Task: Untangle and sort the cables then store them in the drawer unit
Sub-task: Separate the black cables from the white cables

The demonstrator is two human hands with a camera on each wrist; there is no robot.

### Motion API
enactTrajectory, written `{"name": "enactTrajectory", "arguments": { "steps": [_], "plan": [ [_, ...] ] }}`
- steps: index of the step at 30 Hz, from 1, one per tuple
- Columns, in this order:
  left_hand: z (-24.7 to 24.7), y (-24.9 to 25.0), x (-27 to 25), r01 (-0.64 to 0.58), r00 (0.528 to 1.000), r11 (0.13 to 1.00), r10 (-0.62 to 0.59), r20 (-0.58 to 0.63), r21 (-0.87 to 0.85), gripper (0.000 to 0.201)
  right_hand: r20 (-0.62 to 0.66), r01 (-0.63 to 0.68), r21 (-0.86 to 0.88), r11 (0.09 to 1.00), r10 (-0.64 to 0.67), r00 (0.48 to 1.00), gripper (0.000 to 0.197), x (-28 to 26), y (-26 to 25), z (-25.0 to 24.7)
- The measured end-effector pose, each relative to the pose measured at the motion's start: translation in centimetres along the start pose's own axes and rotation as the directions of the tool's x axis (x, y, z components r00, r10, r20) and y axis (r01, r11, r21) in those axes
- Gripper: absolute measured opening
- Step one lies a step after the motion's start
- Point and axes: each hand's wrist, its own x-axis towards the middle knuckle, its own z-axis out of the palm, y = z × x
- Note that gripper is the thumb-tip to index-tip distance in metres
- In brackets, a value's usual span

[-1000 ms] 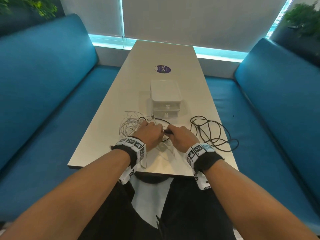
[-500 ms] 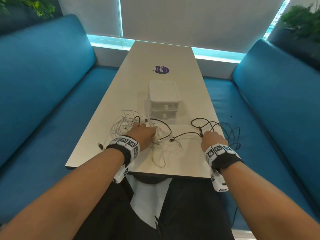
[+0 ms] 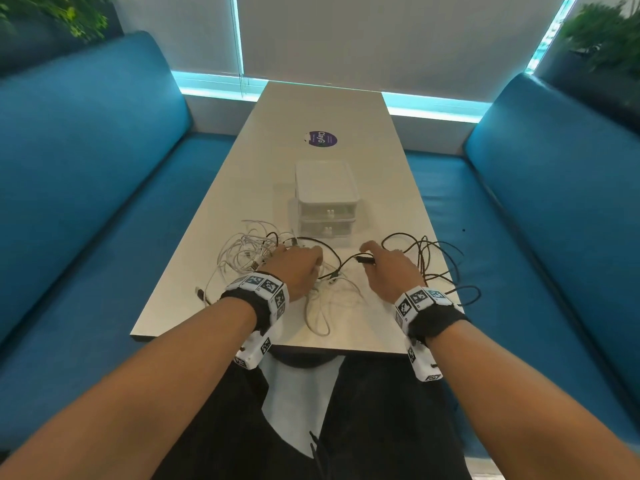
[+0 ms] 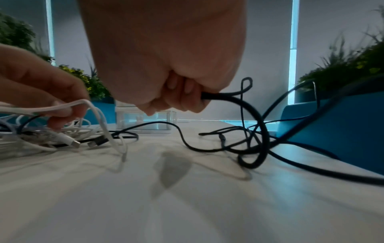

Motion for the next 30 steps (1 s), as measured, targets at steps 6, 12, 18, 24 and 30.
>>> {"name": "enactTrajectory", "arguments": {
  "steps": [6,12,18,24,30],
  "plan": [
    [0.4,0.8,0.2,-0.049,0.997,0.998,0.047,0.063,0.039,0.015,0.131,0.102,-0.034,0.994,-0.097,0.987,0.033,1.0,-1.5,0.9],
    [0.7,-0.6,-0.8,-0.058,0.996,0.998,0.058,0.063,0.008,0.008,0.152,0.058,-0.241,0.969,-0.021,0.988,0.020,1.3,-0.9,1.9],
    [0.7,-0.9,-0.6,-0.063,0.996,0.998,0.062,0.072,0.014,0.005,0.076,-0.100,-0.332,0.938,0.133,0.988,0.024,0.9,1.4,1.2],
    [0.6,-0.8,-0.9,-0.052,0.997,0.998,0.051,0.060,0.024,0.006,-0.024,-0.337,-0.208,0.918,0.340,0.940,0.023,0.4,3.3,0.4],
    [0.5,-0.7,-0.7,-0.049,0.996,0.998,0.047,0.081,0.026,0.006,-0.024,-0.390,-0.316,0.865,0.404,0.915,0.023,-0.3,4.7,-0.7]
  ]
}}
